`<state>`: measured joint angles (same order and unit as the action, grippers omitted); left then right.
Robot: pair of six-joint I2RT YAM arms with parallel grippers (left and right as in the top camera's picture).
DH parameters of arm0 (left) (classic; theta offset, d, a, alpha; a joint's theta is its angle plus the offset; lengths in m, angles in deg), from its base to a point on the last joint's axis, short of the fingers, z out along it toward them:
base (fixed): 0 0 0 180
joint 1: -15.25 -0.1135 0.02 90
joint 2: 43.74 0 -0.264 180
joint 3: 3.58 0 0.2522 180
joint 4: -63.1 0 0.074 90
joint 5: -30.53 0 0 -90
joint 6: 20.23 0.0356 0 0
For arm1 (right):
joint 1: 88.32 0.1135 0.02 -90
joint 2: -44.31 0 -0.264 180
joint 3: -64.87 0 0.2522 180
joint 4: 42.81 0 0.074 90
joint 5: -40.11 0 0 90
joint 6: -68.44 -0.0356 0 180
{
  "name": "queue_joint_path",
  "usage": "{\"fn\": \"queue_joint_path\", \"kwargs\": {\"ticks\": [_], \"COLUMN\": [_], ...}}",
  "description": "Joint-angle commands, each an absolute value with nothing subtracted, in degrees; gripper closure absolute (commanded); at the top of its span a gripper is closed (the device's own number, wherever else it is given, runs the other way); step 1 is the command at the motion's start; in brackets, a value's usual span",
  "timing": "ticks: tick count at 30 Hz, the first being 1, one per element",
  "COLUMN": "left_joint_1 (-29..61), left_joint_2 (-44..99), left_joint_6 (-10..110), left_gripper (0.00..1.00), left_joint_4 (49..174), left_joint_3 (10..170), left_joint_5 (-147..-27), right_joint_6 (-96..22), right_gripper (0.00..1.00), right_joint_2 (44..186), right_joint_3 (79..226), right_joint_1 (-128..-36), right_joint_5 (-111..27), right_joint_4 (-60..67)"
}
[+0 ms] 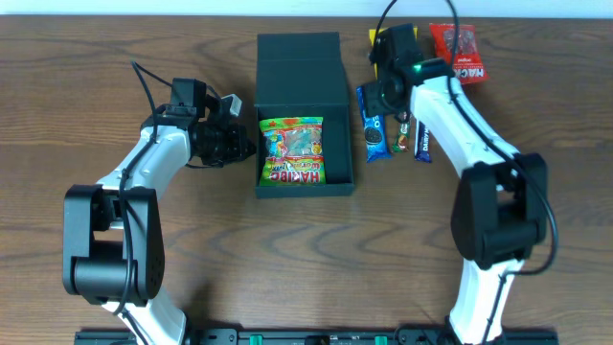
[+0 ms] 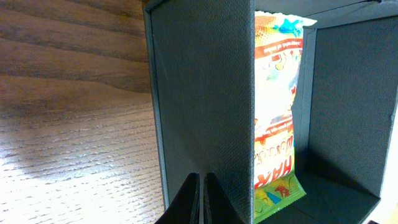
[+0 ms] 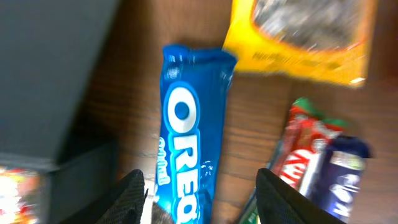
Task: Pack container
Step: 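Move the right gripper to the blue Oreo pack and grasp it, then place the Oreo pack into the box beside the Haribo bag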
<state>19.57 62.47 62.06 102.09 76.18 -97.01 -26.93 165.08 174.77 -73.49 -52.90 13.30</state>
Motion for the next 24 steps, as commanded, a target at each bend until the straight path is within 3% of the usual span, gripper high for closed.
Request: {"fn": "queue_joint_path", "kwargs": {"ticks": [1,14,17,20,24], "left_joint_1": [19.9,19.9,19.9,19.9,19.9], "left_joint_2": [62.7,62.7,62.7,62.7,62.6], "left_joint_6": [61.8,61.8,61.8,61.8,61.8], "left_gripper": [0.94,0.94,0.94,0.94,0.94], "left_joint_4": [101.8,101.4,101.4,101.4,101.4], "left_joint_3": [76.0,76.0,76.0,76.0,76.0], "left_joint_5": [-97.9,-97.8,-97.8,-97.8,-97.8], "right_joint_6": [-25.5,-24.0,-24.0,-24.0,-24.0], "right_gripper": [0.43,0.46,0.50,0.62,0.66], "right_joint_2": [167.6,173.9,174.6,174.4,173.1], "right_joint_3": [174.5,174.5,174.5,174.6,176.8], "right_joint_1": [-73.2,-72.5,-72.5,-72.5,-72.5], "right_joint_5": [-54.3,-52.4,-52.4,-52.5,-52.5], "right_joint_4": [13.3,13.2,13.5,13.6,15.7]}}
